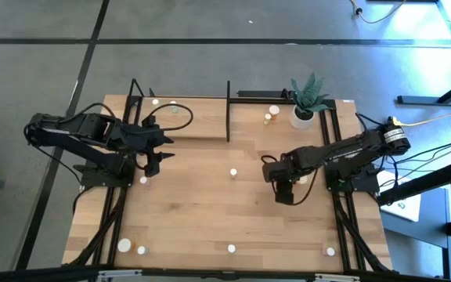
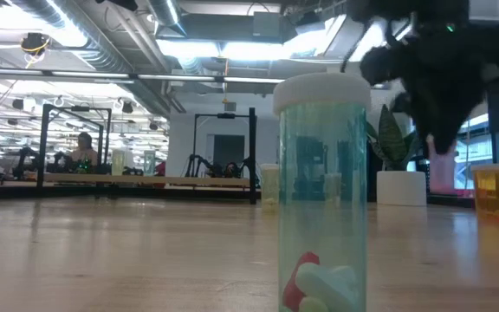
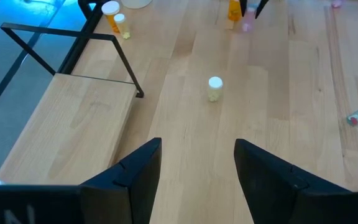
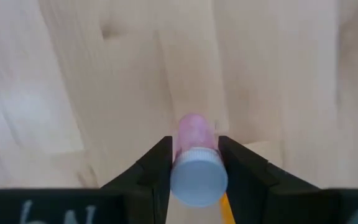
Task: Pick and place medicine bottles onto shelf by color
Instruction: Put the top right pink pill bottle on the shelf
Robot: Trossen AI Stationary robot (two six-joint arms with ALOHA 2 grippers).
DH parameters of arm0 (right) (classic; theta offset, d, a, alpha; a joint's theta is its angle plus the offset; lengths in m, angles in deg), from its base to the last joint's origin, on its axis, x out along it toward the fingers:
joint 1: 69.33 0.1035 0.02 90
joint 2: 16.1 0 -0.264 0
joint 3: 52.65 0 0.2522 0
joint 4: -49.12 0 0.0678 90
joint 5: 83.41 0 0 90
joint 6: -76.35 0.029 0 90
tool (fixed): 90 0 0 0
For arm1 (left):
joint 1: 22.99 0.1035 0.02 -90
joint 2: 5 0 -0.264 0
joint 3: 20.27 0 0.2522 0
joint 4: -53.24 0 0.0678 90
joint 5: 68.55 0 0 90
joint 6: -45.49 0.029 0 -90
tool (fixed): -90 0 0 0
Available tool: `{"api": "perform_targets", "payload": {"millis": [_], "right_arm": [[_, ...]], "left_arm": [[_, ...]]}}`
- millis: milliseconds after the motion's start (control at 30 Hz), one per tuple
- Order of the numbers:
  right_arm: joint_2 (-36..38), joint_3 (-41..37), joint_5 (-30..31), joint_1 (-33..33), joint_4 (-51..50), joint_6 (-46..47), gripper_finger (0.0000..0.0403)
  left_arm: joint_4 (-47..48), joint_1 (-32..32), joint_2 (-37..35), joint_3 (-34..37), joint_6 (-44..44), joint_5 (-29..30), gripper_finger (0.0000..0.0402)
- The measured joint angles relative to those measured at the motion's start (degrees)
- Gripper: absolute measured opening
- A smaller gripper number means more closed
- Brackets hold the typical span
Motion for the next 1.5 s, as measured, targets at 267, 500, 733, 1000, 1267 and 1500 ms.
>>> {"api": "perform_targets", "payload": {"millis": [267,500,733,1000,1267,1500], "right_arm": [[0.0,11.7,-1.0,-6.8,-6.1,1.4,0.0122],[-5.5,23.7,0.7,-10.4,-10.2,-6.8,0.0122],[-18.0,40.0,0.9,-12.9,-15.4,-15.3,0.0122],[-28.8,57.8,0.0,-15.2,-18.1,-20.3,0.0122],[-37.2,64.4,-0.1,-15.3,-17.3,-23.8,0.0122],[-42.9,64.5,-1.2,-15.3,-16.2,-25.8,0.0122]], "left_arm": [[0.0,0.0,0.0,0.0,0.4,0.0,0.0195],[0.0,0.0,0.0,0.0,0.4,0.0,0.0195],[0.0,0.0,0.0,0.0,0.4,0.0,0.0195],[0.0,0.0,0.1,0.0,0.3,0.0,0.0195],[0.0,0.0,0.5,0.0,0.3,0.0,0.0195],[0.0,0.0,0.5,0.0,0.4,-0.1,0.0195]]}}
